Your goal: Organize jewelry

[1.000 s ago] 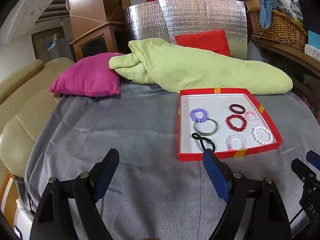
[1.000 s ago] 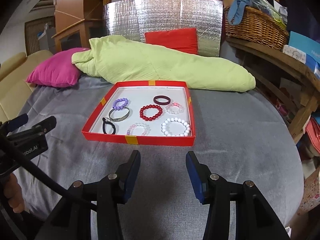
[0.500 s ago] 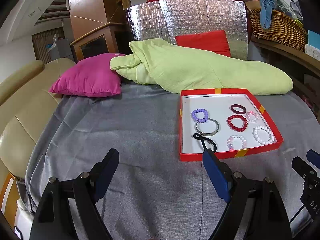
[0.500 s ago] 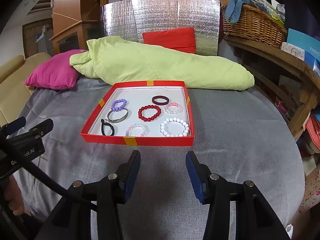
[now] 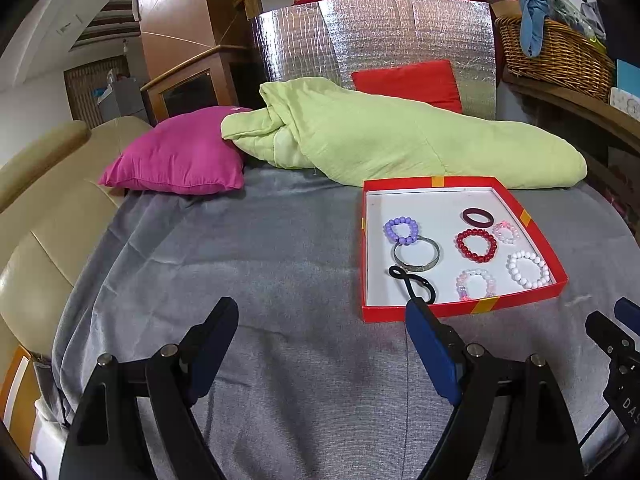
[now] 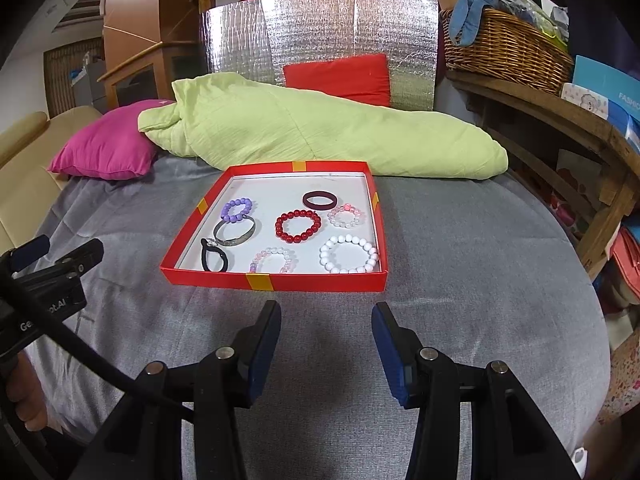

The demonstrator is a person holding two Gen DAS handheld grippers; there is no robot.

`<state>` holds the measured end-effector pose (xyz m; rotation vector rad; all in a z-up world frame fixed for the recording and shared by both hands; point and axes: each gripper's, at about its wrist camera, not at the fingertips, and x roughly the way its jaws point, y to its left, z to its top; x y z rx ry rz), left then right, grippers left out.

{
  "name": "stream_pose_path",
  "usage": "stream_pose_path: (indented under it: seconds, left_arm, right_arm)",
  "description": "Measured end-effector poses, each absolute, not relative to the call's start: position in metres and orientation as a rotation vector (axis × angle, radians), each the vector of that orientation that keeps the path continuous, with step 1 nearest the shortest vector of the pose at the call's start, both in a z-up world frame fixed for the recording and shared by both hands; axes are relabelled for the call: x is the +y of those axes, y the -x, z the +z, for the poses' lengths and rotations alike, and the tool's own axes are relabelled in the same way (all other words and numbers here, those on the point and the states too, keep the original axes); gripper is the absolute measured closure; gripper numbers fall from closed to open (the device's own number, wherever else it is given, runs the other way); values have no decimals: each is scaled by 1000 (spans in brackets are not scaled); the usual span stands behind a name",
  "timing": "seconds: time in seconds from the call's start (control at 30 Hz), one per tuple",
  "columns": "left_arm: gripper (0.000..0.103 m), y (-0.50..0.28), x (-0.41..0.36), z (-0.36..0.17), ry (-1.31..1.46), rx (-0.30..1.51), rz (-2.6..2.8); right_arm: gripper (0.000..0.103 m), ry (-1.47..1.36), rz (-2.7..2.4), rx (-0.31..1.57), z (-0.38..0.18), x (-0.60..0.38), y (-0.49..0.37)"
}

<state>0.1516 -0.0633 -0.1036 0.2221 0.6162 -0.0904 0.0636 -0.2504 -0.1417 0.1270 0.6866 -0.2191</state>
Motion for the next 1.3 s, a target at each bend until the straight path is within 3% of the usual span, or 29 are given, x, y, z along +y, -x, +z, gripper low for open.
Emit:
stream_pose_path:
  seconds: [1.3]
  left_arm:
    - [17, -151, -58, -105, -228, 615, -90]
  right_arm:
    - [52, -123, -213, 692, -145, -241, -69]
